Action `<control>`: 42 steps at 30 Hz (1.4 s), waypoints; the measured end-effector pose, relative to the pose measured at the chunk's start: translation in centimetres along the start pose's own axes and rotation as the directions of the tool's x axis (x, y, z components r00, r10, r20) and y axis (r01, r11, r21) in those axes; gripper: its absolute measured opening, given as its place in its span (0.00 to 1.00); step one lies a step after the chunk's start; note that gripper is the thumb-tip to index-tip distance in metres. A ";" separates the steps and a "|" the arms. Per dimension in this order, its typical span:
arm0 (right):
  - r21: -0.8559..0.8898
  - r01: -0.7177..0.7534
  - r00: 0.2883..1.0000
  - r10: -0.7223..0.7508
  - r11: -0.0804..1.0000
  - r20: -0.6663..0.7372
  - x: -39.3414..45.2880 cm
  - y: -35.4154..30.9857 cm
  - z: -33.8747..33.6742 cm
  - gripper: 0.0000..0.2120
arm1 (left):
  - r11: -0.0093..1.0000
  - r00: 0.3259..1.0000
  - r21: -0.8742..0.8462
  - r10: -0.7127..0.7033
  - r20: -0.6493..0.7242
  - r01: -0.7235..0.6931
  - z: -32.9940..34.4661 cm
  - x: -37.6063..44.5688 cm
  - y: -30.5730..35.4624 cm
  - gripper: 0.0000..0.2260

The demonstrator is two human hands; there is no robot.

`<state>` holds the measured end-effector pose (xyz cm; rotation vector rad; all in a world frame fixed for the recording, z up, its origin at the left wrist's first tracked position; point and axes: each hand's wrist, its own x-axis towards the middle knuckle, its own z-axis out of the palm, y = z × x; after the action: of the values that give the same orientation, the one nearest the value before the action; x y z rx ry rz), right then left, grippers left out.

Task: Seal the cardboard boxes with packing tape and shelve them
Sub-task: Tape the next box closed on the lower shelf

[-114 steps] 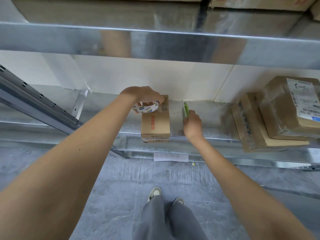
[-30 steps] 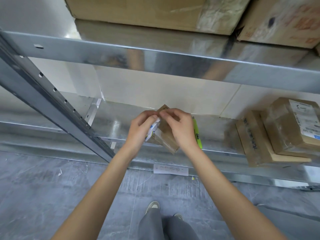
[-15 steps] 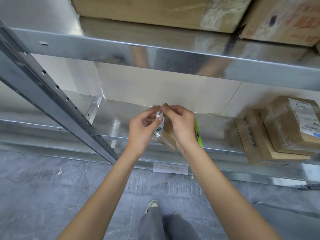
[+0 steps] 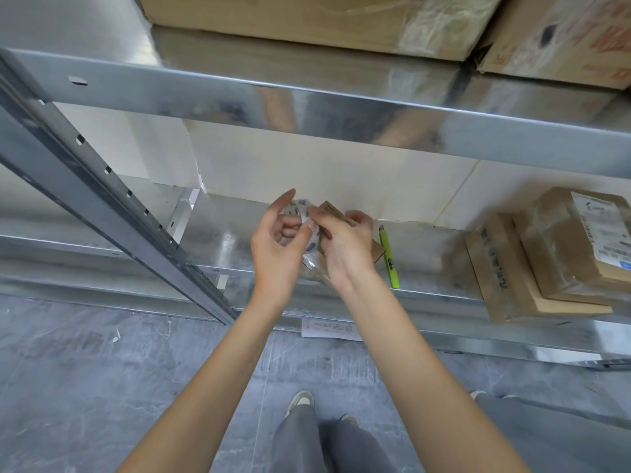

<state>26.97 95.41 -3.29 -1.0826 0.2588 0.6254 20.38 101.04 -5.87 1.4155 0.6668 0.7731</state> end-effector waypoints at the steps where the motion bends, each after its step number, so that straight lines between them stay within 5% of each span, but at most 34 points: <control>1: 0.075 -0.046 0.999 0.045 0.996 0.003 0.3 0.0 0.0 0.22 | 1.000 1.000 0.003 0.009 -0.012 -0.009 -0.2 0.1 0.0 0.21; 5: 0.117 -0.111 0.991 0.102 0.987 0.086 0.5 0.4 0.1 0.24 | 0.998 0.999 0.043 0.043 0.023 -0.044 -1.4 0.3 -0.7 0.20; 8: -0.252 0.040 0.976 0.016 0.967 0.215 0.3 -0.4 -1.0 0.24 | 0.988 0.998 0.144 0.051 0.029 -0.054 -3.3 1.2 -1.5 0.18; 9: -0.520 0.182 0.970 -0.067 0.835 0.232 0.5 -0.8 -1.7 0.28 | 0.970 0.999 0.237 0.050 0.016 -0.052 -4.4 1.9 -2.1 0.17; 11: -0.925 0.342 0.920 -0.257 0.166 0.294 1.5 -0.9 -4.1 0.40 | 0.875 0.999 0.482 0.052 0.007 -0.048 -6.9 3.3 -4.2 0.15; 12: -0.945 0.299 0.911 -0.255 -0.130 0.323 2.0 -0.6 -5.2 0.48 | 0.806 0.998 0.590 0.053 0.016 -0.053 -8.0 4.0 -5.7 0.15; 14: -0.912 0.198 0.959 -0.120 -0.359 0.256 3.0 0.5 -6.7 0.60 | 0.641 0.999 0.765 0.032 0.041 -0.052 -10.0 5.5 -8.6 0.16; 16: -0.892 0.197 0.971 -0.045 -0.406 0.235 3.9 1.4 -7.7 0.61 | 0.516 0.998 0.856 -0.041 0.045 -0.018 -11.0 6.6 -10.6 0.15; 21: -0.779 0.362 0.920 0.063 -0.511 0.387 5.8 -1.0 -9.1 0.53 | 0.394 0.984 0.908 -0.043 0.175 -0.144 -10.9 6.4 -13.1 0.12; 25: -0.683 0.423 0.899 0.178 -0.596 0.401 6.6 -2.2 -9.2 0.56 | 0.632 0.969 0.746 0.037 0.244 -0.212 -7.3 5.1 -11.1 0.17; 29: -0.633 0.451 0.880 0.195 -0.629 0.434 6.9 -0.8 -7.3 0.67 | 0.848 0.883 0.531 -0.249 0.399 -0.001 -1.2 4.6 -9.0 0.23; 32: -0.640 0.466 0.871 0.190 -0.611 0.453 7.1 0.9 -5.8 0.68 | 0.936 0.869 0.336 -0.251 0.426 0.105 0.9 3.8 -9.0 0.20; 42: -0.589 0.515 0.786 0.069 -0.623 0.615 3.3 4.3 -9.2 0.58 | 0.964 0.919 0.185 -0.240 0.314 0.189 2.0 2.8 -9.7 0.13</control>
<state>27.96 89.85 -12.32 -2.7615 -1.5172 0.2590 24.39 102.10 -15.32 1.5357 0.6116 0.3008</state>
